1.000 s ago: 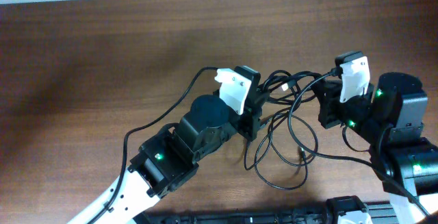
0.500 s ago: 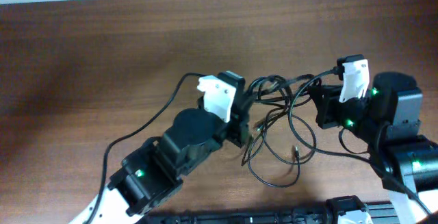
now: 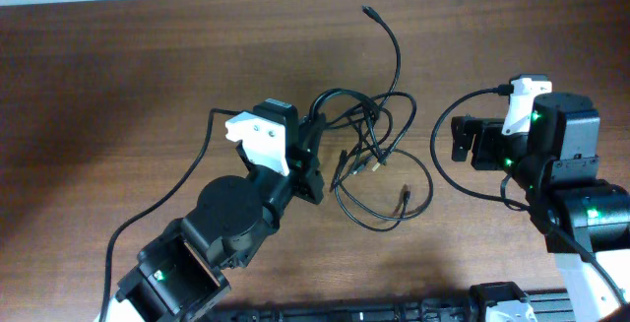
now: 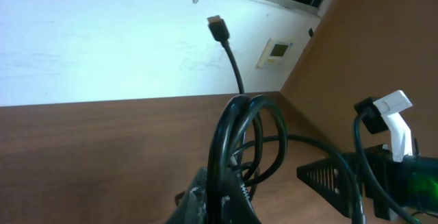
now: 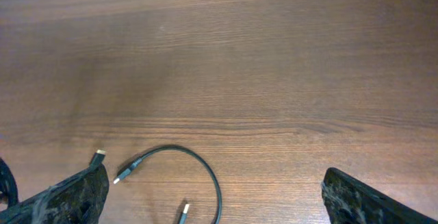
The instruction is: Untangle cables
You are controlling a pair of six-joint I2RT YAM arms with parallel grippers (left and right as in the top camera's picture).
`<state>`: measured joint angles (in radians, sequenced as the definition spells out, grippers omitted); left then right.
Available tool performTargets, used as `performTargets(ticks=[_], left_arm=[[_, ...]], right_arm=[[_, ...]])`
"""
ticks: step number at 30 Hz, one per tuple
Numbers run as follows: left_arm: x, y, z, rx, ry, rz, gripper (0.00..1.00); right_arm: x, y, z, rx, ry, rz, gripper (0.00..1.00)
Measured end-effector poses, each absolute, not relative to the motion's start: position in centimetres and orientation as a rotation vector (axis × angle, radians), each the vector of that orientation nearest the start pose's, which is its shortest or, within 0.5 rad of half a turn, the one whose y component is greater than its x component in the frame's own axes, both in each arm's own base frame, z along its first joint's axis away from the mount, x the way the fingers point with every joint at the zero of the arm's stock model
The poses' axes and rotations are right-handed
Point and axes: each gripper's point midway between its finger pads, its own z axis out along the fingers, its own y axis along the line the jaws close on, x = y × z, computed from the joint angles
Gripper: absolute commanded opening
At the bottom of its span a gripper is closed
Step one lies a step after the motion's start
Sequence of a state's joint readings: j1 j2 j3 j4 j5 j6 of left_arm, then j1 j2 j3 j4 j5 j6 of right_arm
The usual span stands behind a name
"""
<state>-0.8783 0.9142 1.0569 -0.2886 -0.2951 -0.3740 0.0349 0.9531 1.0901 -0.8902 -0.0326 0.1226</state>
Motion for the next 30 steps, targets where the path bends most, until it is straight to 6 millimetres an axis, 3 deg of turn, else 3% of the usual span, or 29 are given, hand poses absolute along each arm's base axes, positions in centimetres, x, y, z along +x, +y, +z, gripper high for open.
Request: performTargets(ticks=[2,8,13,17,21,24,27,30], left_arm=[[24.9,-22.0,38.2,0.214,1.744,-0.668,0.0],[24.9,-22.0,38.2,0.211,1.744,-0.665,0.0],[24.9,-22.0,38.2,0.212,1.744,-0.665,0.0],[24.9,-22.0,38.0,0.218,1.753,-0.663,0.0],[24.6,-22.3,37.7,0.24,1.766,-0.676,0.0],[24.4,-22.4,37.2,0.257,1.783,-0.678,0.0],[24.3,-22.6,37.0,0.269,1.79,-0.684,0.0],[24.2,-22.7,37.0,0.276,1.791,-0.692,0.0]], right_arm=[[28.1,2.3,25.5,0.008,2.322,0.146,0.99],[27.4,7.6,26.9,-0.394,2.219,0.402,0.98],[27.2,11.3,30.2,-0.607,2.003,0.592,0.98],[27.6,12.6,32.8,-0.637,1.875,0.673,0.98],[29.1,11.7,34.2,-0.499,1.86,0.65,0.98],[31.2,8.5,33.6,-0.256,1.929,0.505,0.98],[31.9,5.4,32.1,-0.056,2.001,0.364,0.98],[31.2,3.9,29.1,0.047,2.132,0.292,0.98]])
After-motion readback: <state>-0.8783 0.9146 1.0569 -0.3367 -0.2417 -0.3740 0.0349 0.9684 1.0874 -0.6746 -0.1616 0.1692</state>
